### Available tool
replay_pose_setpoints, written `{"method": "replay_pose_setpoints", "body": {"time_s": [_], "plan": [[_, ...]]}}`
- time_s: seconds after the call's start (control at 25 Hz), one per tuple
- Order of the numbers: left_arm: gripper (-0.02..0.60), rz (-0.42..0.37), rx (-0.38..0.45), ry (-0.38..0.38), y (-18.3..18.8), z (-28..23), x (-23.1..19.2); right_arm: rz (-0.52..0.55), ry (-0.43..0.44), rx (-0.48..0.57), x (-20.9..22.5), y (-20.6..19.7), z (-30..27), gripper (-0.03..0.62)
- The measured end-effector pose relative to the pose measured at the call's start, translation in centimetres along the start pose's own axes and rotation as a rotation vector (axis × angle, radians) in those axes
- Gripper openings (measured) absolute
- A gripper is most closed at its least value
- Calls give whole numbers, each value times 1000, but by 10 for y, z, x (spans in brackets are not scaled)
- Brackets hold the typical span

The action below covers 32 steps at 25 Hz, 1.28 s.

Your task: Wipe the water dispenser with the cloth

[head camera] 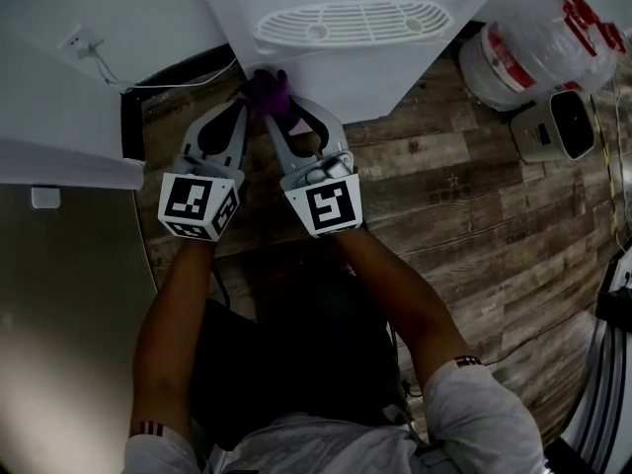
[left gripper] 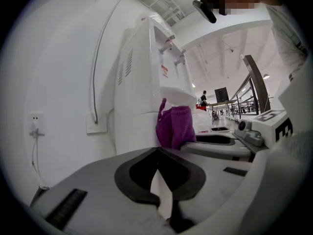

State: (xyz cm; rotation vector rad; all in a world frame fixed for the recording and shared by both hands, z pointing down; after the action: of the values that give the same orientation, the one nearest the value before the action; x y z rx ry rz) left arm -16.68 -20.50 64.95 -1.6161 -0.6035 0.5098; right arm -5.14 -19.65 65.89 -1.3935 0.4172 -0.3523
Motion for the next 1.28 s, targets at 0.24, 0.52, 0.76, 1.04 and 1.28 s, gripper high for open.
{"method": "replay_pose_setpoints", "body": {"time_s": [0.24, 0.52, 0.76, 1.04, 1.28], "plan": [[-2, 5, 1, 4, -9, -7, 2, 14, 0, -6, 2, -19, -7, 98], [-2, 13, -1, -9, -17, -20, 8, -3, -86, -7, 51, -33, 10, 98], [-2, -2, -16, -24, -22, -28, 14, 20, -167, 13, 120, -49, 36, 98], [-2, -6, -31, -9, -29, -23, 13, 82, -252, -15, 186, -61, 55, 98], [-2, -6, -49, 5, -35, -23, 10, 22, -345, -35, 220, -71, 70, 98]]}}
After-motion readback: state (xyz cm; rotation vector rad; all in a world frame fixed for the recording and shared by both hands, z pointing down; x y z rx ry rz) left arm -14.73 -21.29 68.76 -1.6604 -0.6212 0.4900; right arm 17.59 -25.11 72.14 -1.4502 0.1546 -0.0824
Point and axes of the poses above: the fingertips, and each gripper's own axes: z backward along the fingers, x to its right, y out of its top, the point moved 7 cm from there along z, backward along the fingers, and after that the axes turned 9 degrees about -y, right-handed, at the moved point
